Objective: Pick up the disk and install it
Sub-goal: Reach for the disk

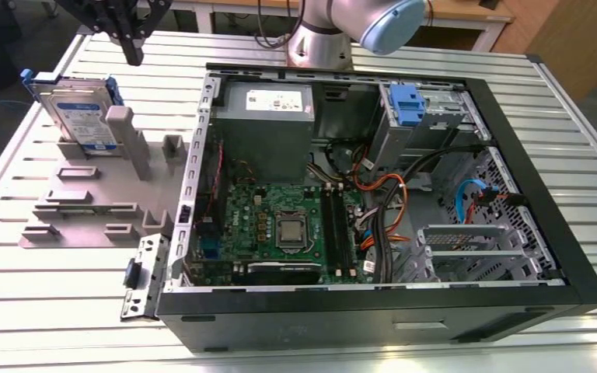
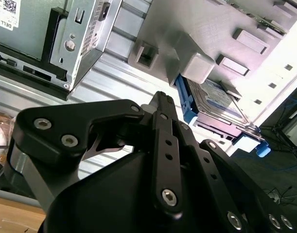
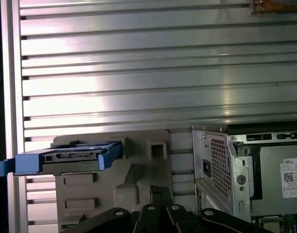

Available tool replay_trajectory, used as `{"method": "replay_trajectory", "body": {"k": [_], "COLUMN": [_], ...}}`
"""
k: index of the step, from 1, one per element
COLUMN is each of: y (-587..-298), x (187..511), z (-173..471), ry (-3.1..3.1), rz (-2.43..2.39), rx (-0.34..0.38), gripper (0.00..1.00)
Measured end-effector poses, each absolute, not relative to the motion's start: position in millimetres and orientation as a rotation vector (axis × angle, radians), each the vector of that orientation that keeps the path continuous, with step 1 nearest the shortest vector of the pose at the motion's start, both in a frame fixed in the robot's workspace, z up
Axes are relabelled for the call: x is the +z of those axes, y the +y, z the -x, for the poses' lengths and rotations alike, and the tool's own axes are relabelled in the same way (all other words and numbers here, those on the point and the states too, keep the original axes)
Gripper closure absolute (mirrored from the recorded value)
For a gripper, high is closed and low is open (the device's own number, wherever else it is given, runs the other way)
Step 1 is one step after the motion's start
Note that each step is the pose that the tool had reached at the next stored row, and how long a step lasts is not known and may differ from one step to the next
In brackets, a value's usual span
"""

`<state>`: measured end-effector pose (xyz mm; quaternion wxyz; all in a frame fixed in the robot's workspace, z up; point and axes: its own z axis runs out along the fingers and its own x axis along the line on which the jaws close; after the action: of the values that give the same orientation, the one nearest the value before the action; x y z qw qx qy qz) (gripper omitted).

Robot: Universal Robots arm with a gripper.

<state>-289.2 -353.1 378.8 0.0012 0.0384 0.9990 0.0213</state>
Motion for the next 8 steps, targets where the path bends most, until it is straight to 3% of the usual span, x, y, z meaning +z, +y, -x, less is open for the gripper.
{"method": "replay_trajectory", "body": {"k": [8], "y": [-350.7], "x": [377.8], "z": [296.5], "ry": [3.139], "rz": [-0.121], "rx": [0.067], "gripper": [0.89]}}
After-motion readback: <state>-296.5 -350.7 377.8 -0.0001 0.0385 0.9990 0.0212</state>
